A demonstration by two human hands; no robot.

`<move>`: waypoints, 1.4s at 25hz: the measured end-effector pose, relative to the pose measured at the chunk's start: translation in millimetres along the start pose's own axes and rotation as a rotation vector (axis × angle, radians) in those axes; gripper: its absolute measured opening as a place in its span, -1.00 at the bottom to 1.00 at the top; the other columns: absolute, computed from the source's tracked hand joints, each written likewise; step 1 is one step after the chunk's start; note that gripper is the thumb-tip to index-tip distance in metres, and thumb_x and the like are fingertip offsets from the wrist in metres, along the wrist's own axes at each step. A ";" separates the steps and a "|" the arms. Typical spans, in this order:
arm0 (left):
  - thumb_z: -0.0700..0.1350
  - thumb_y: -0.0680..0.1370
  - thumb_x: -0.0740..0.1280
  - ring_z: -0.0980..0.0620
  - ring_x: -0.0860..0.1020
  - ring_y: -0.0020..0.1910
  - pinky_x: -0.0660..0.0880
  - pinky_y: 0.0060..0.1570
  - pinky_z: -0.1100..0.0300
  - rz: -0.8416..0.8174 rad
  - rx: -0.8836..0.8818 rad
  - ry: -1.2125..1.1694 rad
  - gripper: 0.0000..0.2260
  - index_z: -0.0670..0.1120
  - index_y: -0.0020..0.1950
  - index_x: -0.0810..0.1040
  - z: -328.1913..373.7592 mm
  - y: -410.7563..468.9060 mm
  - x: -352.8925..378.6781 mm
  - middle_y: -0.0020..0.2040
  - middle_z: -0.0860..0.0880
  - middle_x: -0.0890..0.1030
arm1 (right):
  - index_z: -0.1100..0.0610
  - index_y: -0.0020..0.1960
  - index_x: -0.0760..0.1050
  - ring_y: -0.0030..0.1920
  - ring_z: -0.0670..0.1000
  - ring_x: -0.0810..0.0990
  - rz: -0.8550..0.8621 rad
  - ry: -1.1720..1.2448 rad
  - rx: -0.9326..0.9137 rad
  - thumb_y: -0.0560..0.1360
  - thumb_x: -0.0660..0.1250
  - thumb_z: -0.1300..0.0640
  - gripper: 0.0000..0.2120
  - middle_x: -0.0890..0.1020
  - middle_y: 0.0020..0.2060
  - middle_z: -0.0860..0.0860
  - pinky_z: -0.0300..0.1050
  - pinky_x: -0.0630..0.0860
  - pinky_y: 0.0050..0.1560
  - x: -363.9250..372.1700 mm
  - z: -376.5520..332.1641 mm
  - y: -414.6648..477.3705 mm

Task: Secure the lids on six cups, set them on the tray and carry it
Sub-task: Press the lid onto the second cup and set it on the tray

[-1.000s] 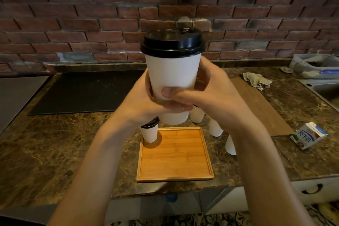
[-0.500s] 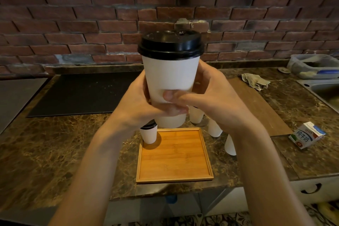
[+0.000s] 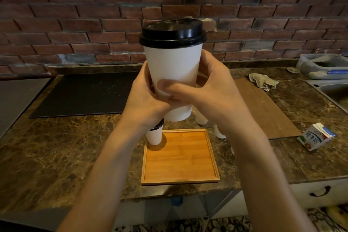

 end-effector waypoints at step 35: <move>-0.11 0.23 0.53 0.15 0.58 0.11 0.54 -0.09 0.35 -0.291 -0.022 -0.054 -0.34 0.06 0.28 0.37 2.3 -5.4 4.8 0.07 0.20 0.60 | 0.03 0.37 0.38 0.20 -0.10 0.58 -0.206 0.141 -0.018 0.29 0.53 0.07 -0.31 0.60 0.16 -0.08 -0.05 0.58 0.16 -6.5 5.2 -3.6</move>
Point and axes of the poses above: each hand's wrist, its own y-axis towards the middle knuckle, its own x-axis out of the palm, z = x × y, the point moved 6 cm from there along y, towards the middle knuckle
